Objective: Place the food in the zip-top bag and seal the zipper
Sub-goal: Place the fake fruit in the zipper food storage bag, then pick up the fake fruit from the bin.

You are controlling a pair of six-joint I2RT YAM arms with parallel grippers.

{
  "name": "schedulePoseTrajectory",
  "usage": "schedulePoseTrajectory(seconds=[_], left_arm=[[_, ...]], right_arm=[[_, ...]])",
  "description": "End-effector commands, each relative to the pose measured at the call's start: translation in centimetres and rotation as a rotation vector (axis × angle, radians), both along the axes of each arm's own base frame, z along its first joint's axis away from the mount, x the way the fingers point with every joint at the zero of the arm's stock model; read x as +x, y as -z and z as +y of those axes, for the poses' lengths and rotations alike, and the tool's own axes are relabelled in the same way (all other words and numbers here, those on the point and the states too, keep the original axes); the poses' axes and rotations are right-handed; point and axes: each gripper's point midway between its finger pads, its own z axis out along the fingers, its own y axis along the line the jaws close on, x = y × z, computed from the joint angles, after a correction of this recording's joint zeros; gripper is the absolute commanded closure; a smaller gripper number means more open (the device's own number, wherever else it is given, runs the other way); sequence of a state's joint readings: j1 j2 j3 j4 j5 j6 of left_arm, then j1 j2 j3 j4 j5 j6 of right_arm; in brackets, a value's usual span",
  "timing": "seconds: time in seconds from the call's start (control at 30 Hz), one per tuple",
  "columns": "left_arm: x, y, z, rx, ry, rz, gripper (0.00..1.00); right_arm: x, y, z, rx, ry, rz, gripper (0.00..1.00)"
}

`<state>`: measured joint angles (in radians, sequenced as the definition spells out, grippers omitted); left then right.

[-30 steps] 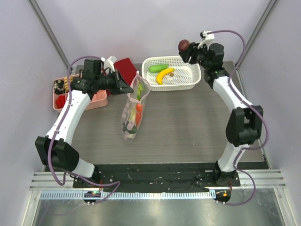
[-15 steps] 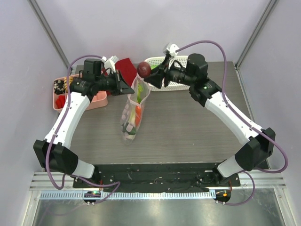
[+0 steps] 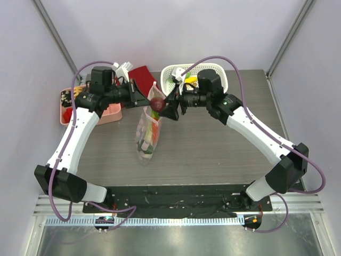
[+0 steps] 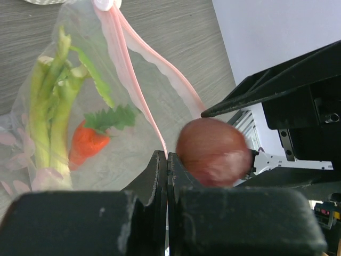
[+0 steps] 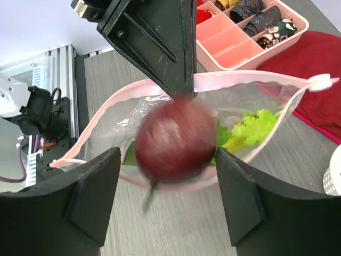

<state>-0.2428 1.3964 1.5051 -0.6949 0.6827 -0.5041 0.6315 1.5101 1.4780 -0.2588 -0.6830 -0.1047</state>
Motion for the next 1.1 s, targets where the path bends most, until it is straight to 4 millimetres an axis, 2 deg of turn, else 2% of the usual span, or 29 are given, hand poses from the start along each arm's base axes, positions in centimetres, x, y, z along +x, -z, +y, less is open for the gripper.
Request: schedulePoseTrajectory(seconds=[0.0,0.07,0.2,0.3,0.33,0.37,0.4,0.47,0.53,0.57,0.6,0.67,0.73,0.77,0.87,0.9,0.97,1.0,1.07], left_arm=[[-1.0,-3.0,-0.1,-0.019,0.032,-0.107,1.0],[-0.8,-2.9,0.0,-0.016,0.025,-0.109,1.0],[-0.9,-3.0,0.0,-0.018,0.023,-0.114,1.0],[-0.8,-3.1,0.0,-0.019,0.018,-0.123,1.0],[-0.8,-3.2,0.0,-0.022,0.02,-0.124,1.0],[-0.8,-3.3,-0.1,-0.026,0.021,-0.126,1.0],[-0.8,-3.3,-0.1,-0.028,0.02,-0.121,1.0],[-0.6,-3.1,-0.1,-0.03,0.019,-0.113,1.0],[-0.5,-2.8,-0.3,-0.032,0.02,-0.104,1.0],[-0.5,-2.7,-0.2,-0.033,0.016,-0.101,1.0],[-0.4,-2.7,-0.3,-0.035,0.016,-0.103,1.0],[-0.3,-2.5,-0.3,-0.037,0.014,-0.096,1.0],[-0.3,-2.3,-0.2,-0.035,0.006,-0.088,1.0],[-0.3,-2.1,-0.2,-0.033,0.002,-0.082,1.0],[-0.1,-1.5,0.0,-0.022,-0.006,-0.078,1.0],[-0.1,-1.4,0.0,-0.018,-0.007,-0.079,1.0],[0.0,-1.1,0.1,-0.014,-0.009,-0.072,1.0],[0.1,-1.0,0.1,-0.013,-0.012,-0.069,1.0],[0.2,-0.7,0.3,-0.011,-0.016,-0.06,1.0]], right_arm=[[-0.3,-3.7,-0.1,0.05,-0.016,-0.071,0.21],[0.0,-3.9,-0.2,0.052,0.004,-0.071,0.18],[2.2,-4.5,-0.9,0.078,0.074,-0.034,0.16],[6.3,-5.8,-3.1,0.187,0.209,0.061,0.17],[8.5,-4.7,-3.6,0.195,0.267,0.1,0.18],[10.6,-4.3,-5.2,0.212,0.339,0.124,0.2],[12.3,-3.8,-5.8,0.211,0.388,0.116,0.21],[17.2,-0.3,-8.0,0.165,0.554,0.123,0.23],[20.4,0.7,-9.4,0.15,0.653,0.11,0.23],[22.8,2.6,-9.8,0.123,0.688,0.11,0.23],[23.9,3.1,-10.1,0.115,0.699,0.095,0.21],[26.9,5.5,-10.1,0.085,0.706,0.082,0.19],[29.4,7.1,-11.2,0.087,0.775,0.105,0.21],[31.4,8.7,-11.8,0.081,0.849,0.13,0.22],[33.7,9.8,-12.3,0.152,0.977,0.188,0.25],[34.0,11.4,-11.6,0.159,0.991,0.225,0.26],[34.4,12.7,-11.3,0.162,1.04,0.247,0.29],[35.1,14.1,-11.7,0.15,1.122,0.246,0.32],[35.0,15.1,-10.6,0.125,1.154,0.262,0.32]])
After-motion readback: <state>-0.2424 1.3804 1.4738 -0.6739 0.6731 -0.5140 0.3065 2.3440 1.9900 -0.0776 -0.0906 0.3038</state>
